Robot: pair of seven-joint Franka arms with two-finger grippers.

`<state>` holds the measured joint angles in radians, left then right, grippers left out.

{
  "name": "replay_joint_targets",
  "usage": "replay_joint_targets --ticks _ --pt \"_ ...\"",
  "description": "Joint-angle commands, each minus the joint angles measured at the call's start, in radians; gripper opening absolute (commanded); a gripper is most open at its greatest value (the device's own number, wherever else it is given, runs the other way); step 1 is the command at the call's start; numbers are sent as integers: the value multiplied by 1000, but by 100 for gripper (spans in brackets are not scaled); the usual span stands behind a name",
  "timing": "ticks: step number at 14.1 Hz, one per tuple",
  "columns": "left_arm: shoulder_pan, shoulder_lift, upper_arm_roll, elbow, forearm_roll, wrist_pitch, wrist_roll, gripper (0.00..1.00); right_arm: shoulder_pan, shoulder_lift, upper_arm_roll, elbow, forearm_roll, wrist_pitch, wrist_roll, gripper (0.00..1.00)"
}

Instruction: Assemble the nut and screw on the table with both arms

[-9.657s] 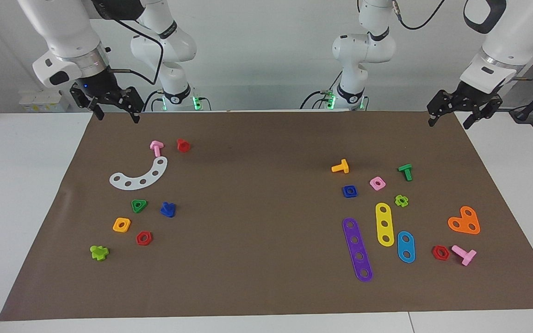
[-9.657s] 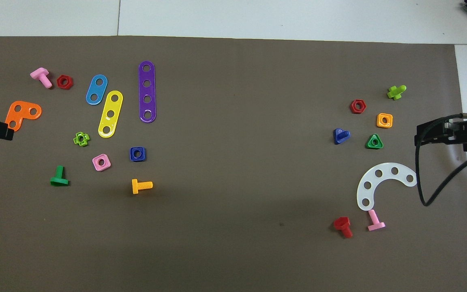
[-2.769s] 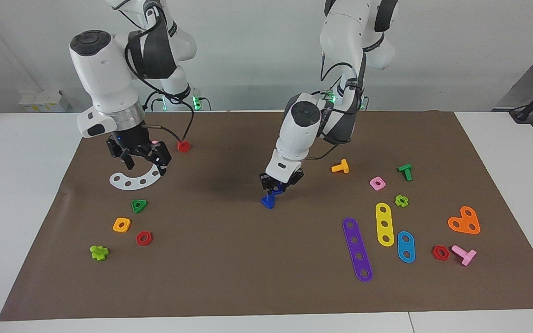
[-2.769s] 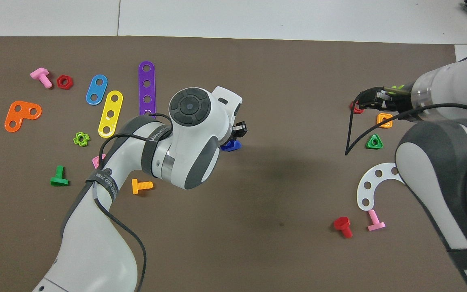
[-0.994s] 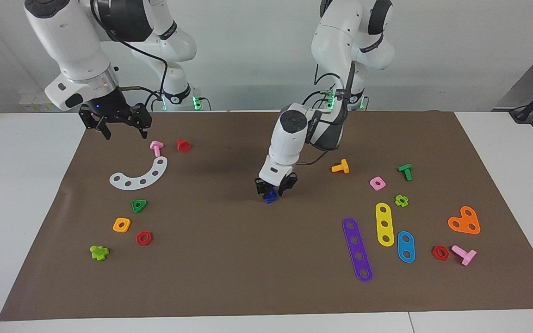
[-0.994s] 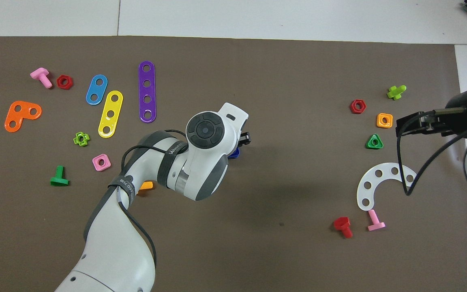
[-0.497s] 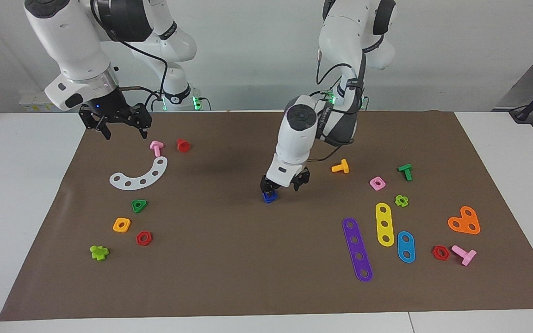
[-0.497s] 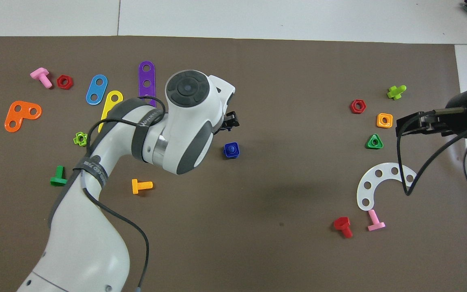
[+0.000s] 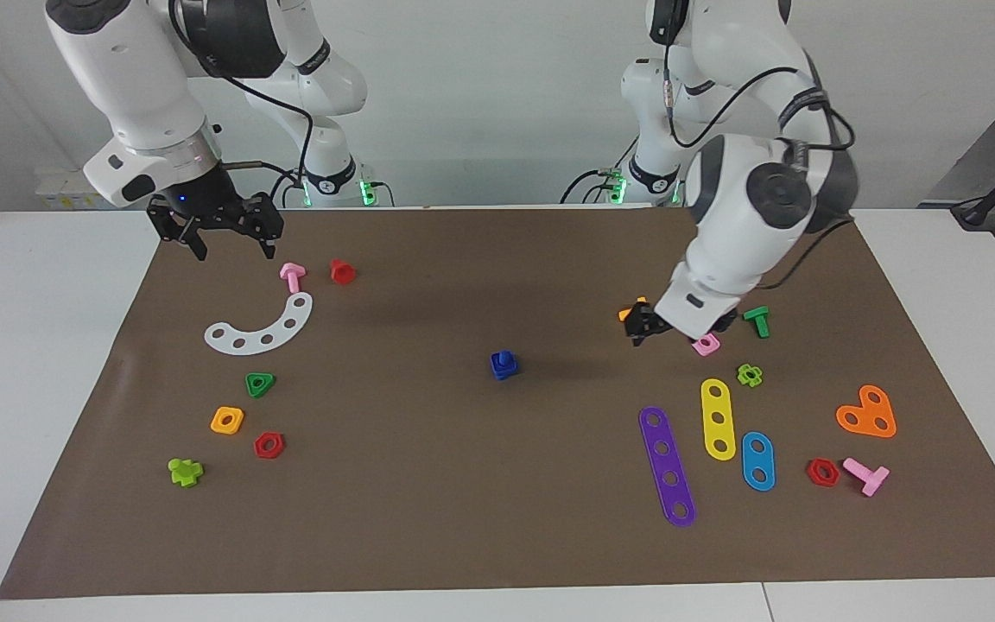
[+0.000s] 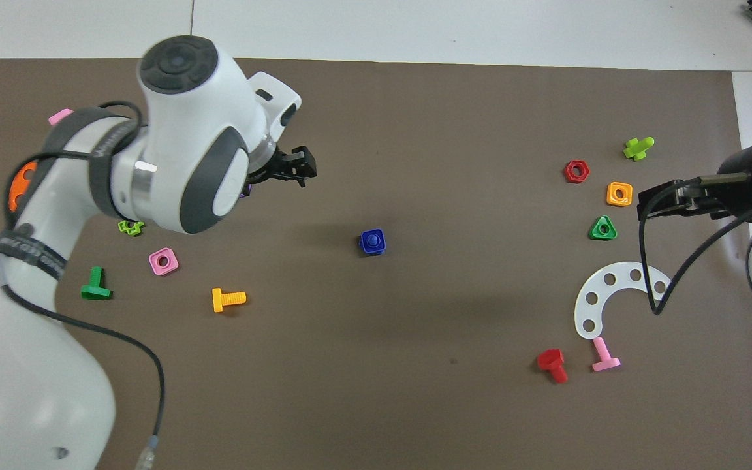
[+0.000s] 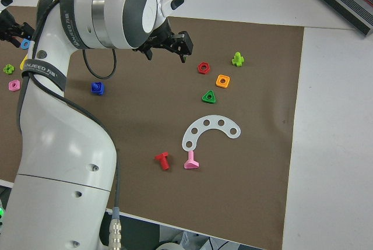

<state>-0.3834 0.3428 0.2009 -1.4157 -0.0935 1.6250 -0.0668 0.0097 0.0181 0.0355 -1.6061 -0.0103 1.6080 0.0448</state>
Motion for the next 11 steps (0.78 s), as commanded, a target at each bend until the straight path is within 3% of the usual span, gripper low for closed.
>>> replay_joint_targets --ticks 1,5,8,11 --pt "75 -53 -14 -32 107 -60 183 96 -11 -15 1 -8 29 -5 -23 100" --pt "201 -148 -14 -126 116 -59 303 95 -11 -15 1 -8 30 -5 -23 100" --pt "224 -267 -14 -221 116 -39 294 97 -11 -15 1 -8 30 -5 -23 100" --pt "218 -283 -15 -188 112 -8 280 100 -7 -15 1 -8 29 -10 -26 100"
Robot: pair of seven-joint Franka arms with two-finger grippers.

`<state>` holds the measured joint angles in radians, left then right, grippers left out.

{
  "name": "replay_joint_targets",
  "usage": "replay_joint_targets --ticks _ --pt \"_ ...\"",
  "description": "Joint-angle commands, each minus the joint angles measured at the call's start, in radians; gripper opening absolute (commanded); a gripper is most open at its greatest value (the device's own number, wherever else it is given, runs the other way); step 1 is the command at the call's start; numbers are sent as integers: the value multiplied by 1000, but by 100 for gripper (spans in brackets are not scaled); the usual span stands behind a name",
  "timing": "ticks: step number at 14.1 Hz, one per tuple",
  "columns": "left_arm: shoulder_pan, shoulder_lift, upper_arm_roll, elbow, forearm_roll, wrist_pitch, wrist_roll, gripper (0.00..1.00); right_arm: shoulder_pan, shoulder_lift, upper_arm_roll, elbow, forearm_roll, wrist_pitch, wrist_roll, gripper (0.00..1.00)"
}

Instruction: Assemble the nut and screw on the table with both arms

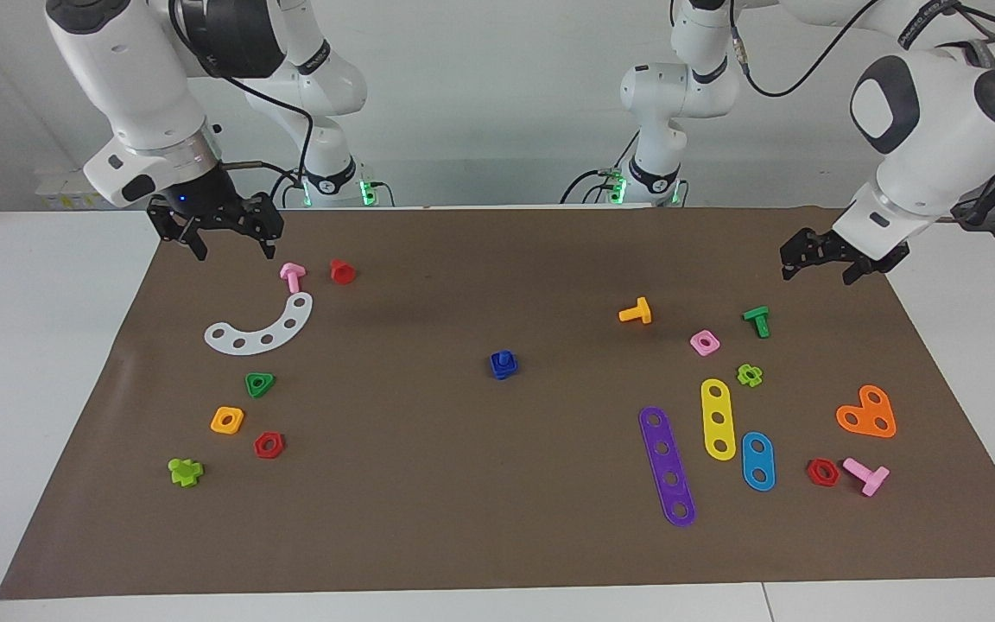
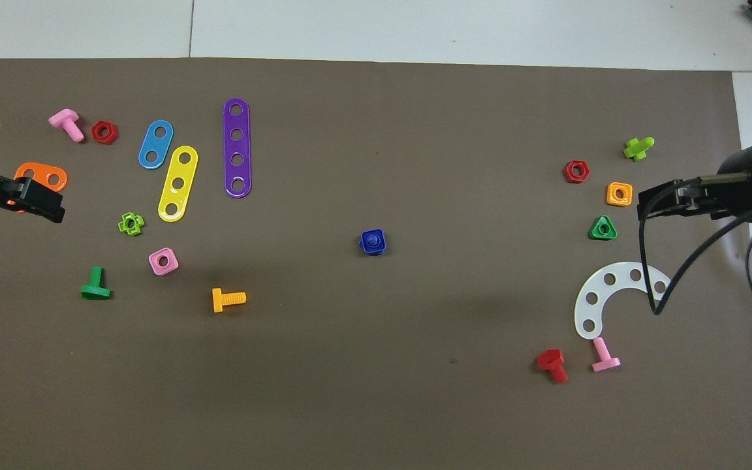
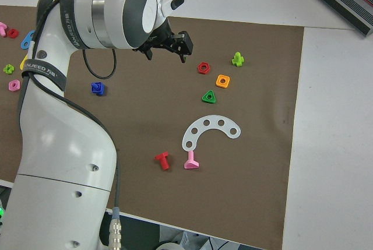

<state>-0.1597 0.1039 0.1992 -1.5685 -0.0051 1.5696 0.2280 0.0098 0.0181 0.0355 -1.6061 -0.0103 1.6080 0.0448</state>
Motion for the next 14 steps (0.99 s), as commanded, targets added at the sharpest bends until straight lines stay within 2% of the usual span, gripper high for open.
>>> replay_joint_targets --ticks 1,4,8,14 --pt "-7 -41 -15 -19 14 65 -28 100 -4 -15 1 -6 29 -13 -17 100" --pt "-9 -43 -15 -18 -10 113 -53 100 -2 -27 3 -8 10 -14 55 100" --pt "-4 -46 -14 -19 -7 115 -49 100 -1 -30 4 -12 -37 -8 87 100" --pt "6 -53 -11 -25 -3 110 -42 100 -2 -32 9 -14 -33 3 106 100"
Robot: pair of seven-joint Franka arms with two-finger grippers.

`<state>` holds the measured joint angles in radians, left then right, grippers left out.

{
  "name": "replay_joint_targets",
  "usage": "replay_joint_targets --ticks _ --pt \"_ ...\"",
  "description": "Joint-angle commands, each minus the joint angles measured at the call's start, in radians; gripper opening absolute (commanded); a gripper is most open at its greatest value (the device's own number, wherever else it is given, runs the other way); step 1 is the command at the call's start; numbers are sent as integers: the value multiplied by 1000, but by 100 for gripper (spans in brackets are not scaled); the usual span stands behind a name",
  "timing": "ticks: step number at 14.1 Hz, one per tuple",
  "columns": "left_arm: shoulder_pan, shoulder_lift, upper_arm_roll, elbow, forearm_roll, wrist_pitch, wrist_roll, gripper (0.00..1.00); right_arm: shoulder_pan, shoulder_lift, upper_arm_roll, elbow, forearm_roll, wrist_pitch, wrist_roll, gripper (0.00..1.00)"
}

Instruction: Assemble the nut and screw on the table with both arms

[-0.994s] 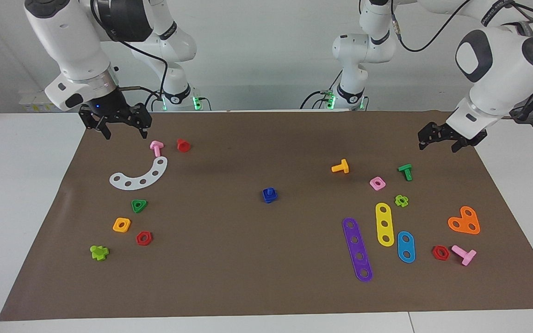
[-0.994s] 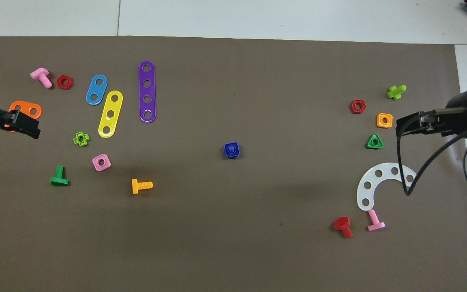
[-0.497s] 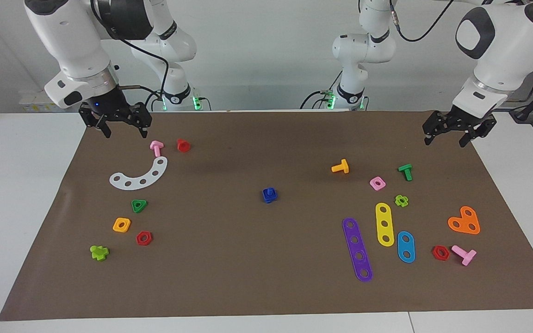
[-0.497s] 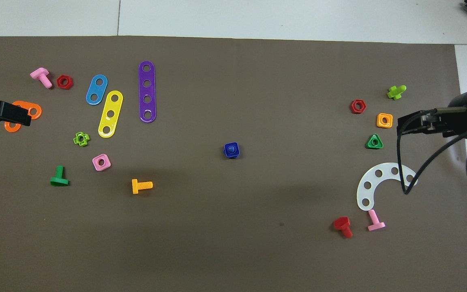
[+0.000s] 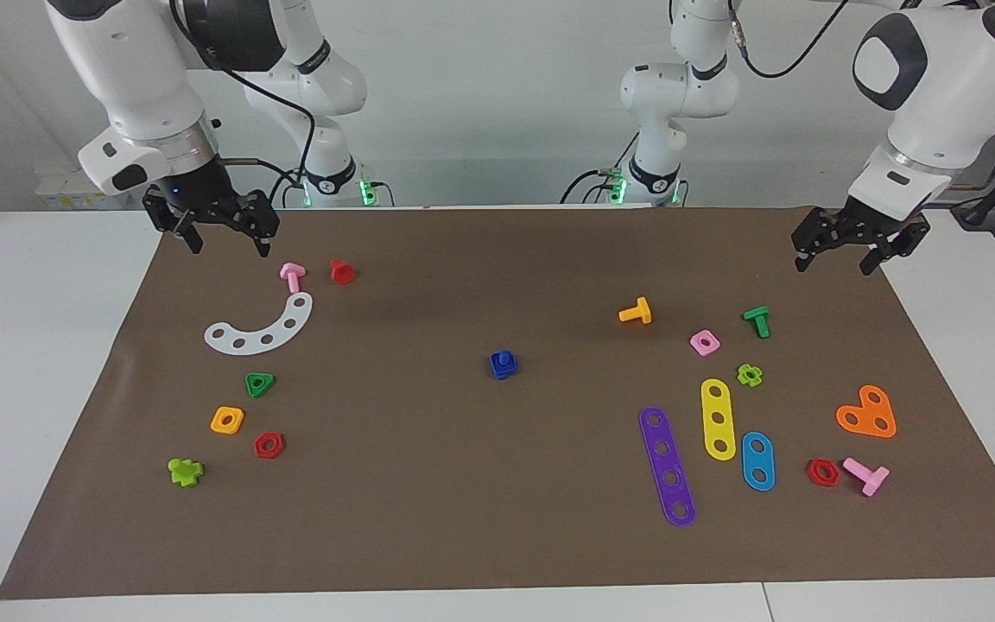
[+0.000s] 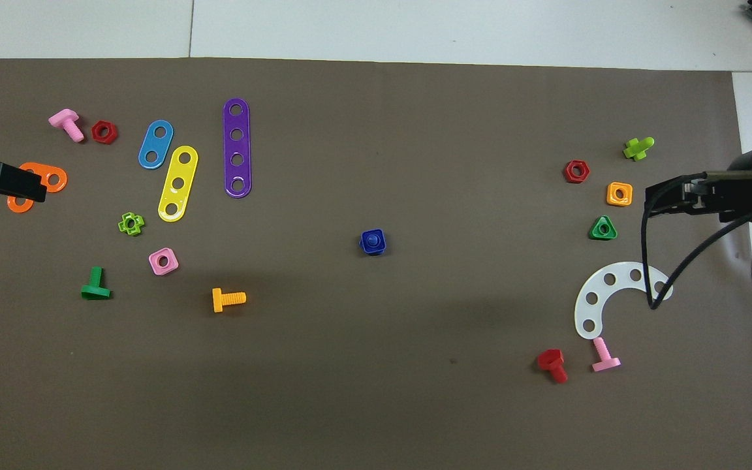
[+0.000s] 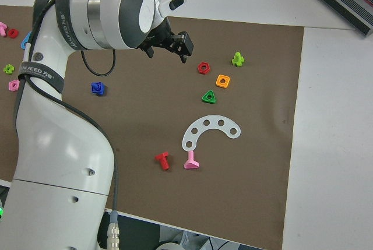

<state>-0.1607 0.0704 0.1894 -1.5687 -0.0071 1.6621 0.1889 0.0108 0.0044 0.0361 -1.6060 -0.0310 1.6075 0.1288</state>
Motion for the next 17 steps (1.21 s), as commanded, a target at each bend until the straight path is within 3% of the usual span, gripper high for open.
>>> replay_joint_targets --ticks 1,7,17 --pt "7 -21 -1 -27 1 12 -3 100 -3 -18 8 -14 -10 3 15 100" --pt "53 -32 27 -33 1 10 3 100 -18 -18 1 -14 0 0 11 100" --pt "38 -32 15 -31 4 2 29 100 -11 -18 2 -14 0 0 8 100"
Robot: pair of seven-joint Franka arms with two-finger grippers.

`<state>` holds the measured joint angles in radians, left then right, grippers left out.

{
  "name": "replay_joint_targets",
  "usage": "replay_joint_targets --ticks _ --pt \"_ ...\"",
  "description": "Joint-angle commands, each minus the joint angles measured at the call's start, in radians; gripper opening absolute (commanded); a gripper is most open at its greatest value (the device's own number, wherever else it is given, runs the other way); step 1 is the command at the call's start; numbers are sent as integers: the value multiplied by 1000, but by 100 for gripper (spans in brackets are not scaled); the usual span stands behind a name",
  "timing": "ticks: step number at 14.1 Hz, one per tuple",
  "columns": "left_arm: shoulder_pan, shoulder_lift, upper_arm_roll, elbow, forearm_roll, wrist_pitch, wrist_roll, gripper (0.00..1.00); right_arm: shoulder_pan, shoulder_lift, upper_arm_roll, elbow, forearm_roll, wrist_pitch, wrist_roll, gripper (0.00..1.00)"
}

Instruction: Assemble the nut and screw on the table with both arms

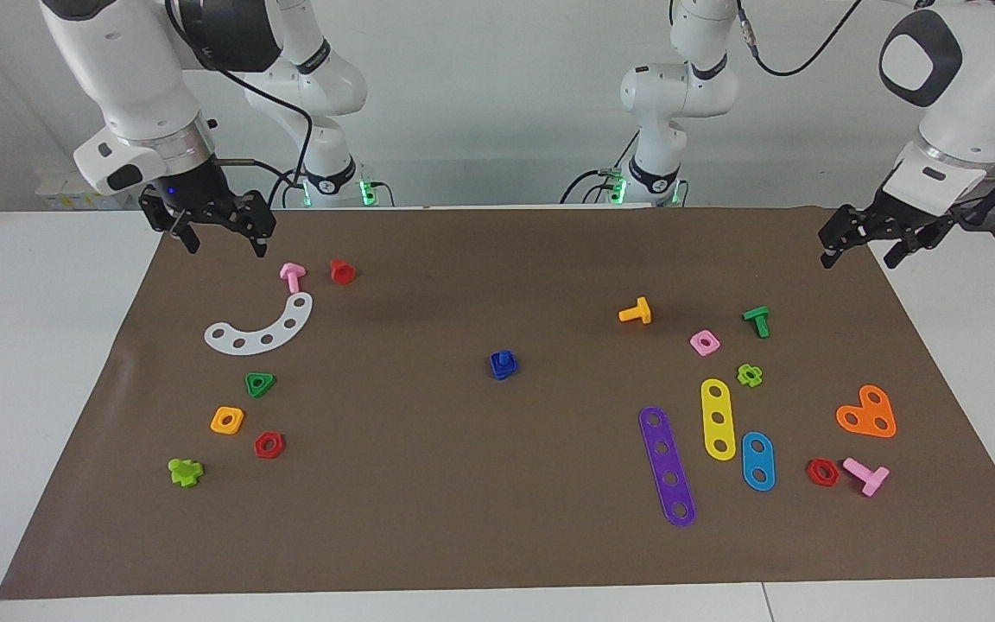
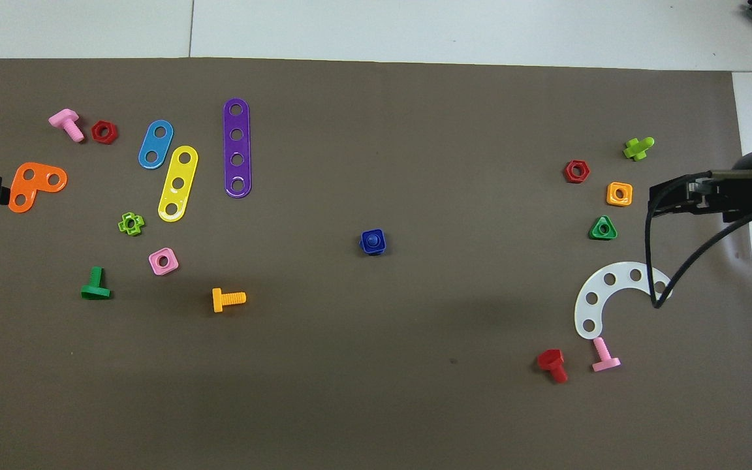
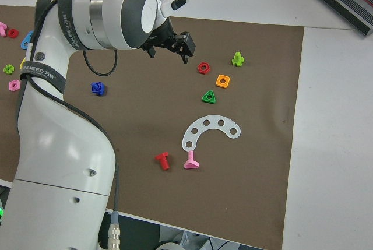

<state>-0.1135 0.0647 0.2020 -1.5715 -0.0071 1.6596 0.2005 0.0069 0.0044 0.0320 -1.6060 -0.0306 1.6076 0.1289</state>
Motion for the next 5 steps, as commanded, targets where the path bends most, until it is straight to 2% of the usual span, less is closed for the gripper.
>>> replay_joint_targets --ticks 1,3,5 --pt "-8 -28 2 -28 4 3 39 100 -7 -18 6 -14 0 0 8 100" --pt "-8 -28 5 -28 4 -1 127 100 -7 -18 6 -15 0 0 8 100" --pt "-8 -29 4 -27 4 0 132 100 -7 -18 6 -15 0 0 6 100"
